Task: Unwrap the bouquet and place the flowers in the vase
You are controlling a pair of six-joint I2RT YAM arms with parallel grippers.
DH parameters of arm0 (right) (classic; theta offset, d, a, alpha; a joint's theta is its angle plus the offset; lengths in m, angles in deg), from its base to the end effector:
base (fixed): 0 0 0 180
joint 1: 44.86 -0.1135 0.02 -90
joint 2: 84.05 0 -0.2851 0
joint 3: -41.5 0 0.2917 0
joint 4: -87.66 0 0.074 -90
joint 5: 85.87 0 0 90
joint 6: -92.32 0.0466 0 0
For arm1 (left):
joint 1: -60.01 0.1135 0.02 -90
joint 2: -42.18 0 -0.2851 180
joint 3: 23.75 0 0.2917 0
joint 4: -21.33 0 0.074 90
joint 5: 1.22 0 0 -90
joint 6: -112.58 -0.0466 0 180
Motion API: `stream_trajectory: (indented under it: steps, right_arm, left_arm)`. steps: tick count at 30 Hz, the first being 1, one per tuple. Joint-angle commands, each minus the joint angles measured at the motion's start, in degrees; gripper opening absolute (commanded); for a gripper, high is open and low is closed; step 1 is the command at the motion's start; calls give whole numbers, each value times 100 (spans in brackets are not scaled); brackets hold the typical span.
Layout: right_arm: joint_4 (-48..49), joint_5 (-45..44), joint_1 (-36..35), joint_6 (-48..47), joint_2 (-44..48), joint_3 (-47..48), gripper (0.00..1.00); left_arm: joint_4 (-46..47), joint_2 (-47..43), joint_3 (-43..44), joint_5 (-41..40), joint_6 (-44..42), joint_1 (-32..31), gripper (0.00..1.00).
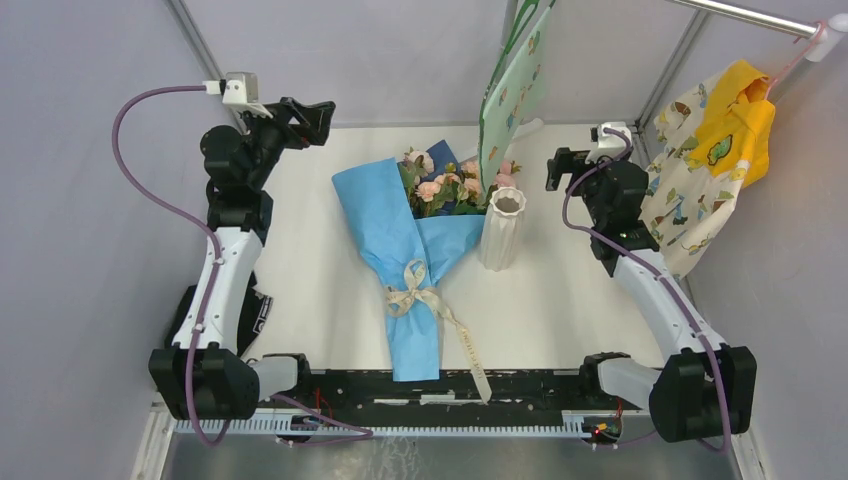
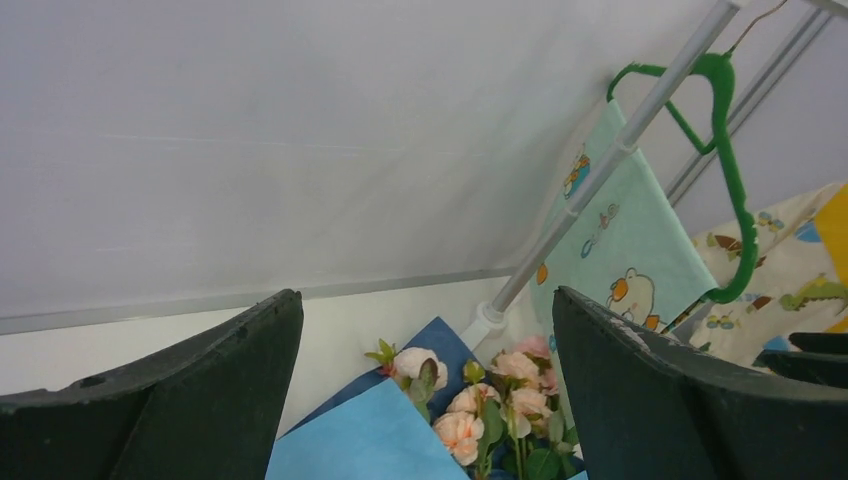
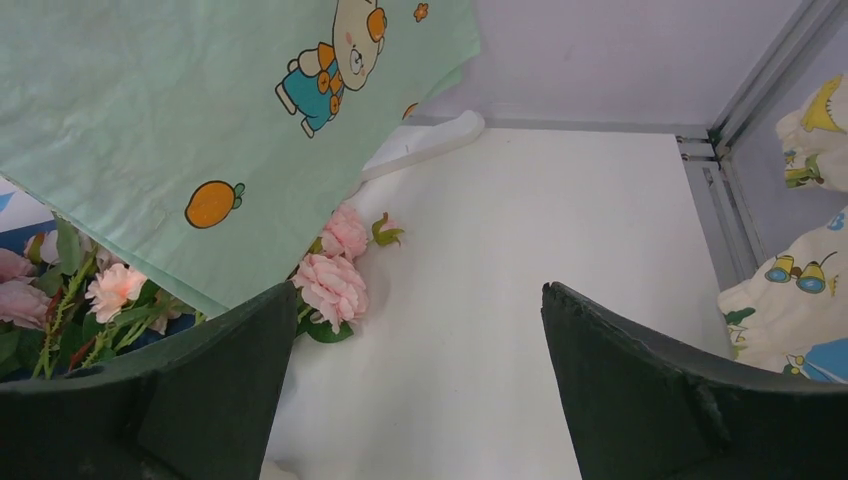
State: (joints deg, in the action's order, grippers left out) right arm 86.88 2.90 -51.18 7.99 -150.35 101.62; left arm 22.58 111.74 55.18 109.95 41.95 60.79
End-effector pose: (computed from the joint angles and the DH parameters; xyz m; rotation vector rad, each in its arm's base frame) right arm 0.3133 0.0337 0.3285 0.0065 1.6941 0.1386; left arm 0.3239 -0.0124 0.4498 0.0647 1.4168 -0.5245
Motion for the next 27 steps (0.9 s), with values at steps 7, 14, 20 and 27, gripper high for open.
stream_trajectory:
  steps: [7,14,20,27]
  right_arm:
    - [567,811,0,467,455,666,98]
    - [1972,2195,12,1507,681,569,98]
    - [1352,2738,-484,1352,356,1658,96]
    - [-372,2011,-2459,163,-258,2992,97]
  left_arm:
    - [2259,101,456,1599,2272,-5,100]
    - [4556,173,351,2750,3587,-2,100]
    - [3927,749,1044,2842,4252,-4,100]
    - [-842,734,1765,25,1464,-462,99]
